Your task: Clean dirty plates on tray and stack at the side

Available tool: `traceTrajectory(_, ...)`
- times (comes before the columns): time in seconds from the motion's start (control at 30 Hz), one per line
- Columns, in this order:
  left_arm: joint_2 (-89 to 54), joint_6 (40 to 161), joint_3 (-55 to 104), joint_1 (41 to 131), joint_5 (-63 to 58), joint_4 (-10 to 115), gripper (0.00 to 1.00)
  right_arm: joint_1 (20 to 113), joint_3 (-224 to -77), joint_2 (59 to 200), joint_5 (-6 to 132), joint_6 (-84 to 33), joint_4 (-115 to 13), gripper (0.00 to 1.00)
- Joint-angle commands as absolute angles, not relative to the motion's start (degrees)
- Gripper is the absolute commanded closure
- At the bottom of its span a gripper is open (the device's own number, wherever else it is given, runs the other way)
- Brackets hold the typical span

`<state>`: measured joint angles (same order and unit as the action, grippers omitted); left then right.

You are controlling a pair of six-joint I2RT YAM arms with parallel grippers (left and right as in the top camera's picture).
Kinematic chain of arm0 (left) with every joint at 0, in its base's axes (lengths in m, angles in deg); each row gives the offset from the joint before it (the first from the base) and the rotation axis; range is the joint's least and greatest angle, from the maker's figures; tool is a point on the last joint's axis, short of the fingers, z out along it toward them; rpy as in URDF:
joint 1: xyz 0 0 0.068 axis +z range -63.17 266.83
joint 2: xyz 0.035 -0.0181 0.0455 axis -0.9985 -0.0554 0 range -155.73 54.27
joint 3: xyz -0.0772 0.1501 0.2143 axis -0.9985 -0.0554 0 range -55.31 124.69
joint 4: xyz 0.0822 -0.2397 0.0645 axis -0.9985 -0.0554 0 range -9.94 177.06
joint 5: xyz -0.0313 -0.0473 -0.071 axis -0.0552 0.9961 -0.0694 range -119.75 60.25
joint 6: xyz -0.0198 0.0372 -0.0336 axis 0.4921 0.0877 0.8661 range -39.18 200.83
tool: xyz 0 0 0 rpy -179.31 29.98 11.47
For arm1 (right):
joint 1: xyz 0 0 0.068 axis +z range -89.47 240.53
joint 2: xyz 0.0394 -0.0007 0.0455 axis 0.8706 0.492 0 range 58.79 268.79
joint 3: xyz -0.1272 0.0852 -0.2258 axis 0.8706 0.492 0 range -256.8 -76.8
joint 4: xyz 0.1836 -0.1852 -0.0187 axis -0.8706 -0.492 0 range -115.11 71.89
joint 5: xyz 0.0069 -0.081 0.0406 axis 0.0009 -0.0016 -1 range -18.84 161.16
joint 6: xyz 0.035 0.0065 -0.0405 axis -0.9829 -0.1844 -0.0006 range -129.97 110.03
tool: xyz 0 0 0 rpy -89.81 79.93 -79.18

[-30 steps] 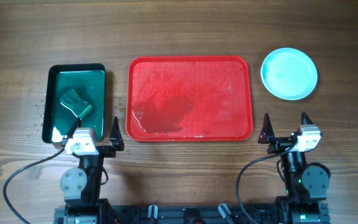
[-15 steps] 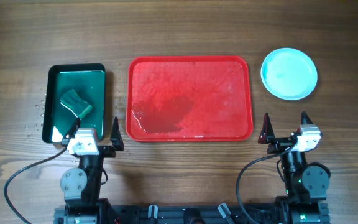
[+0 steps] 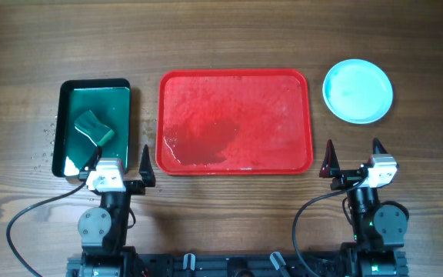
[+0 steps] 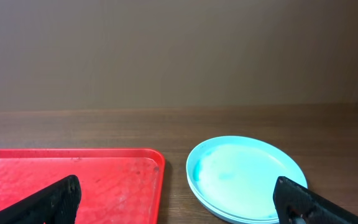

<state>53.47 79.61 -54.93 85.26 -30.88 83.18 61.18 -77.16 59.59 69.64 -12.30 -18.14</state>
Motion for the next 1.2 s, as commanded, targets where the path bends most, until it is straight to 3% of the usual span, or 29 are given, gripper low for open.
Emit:
traceTrajectory(0.0,54.08,82.72,-54.99,84.96,-34.98,82.99,0.00,60.93,-77.09,59.37,68.48,-13.13,-18.05,0.00)
traceTrajectory(1.17,54.06,77.60,-54.99,88.24,-30.37,82.61,0.00,60.93,-77.09,59.37,68.48,-13.15,-18.05,0.00)
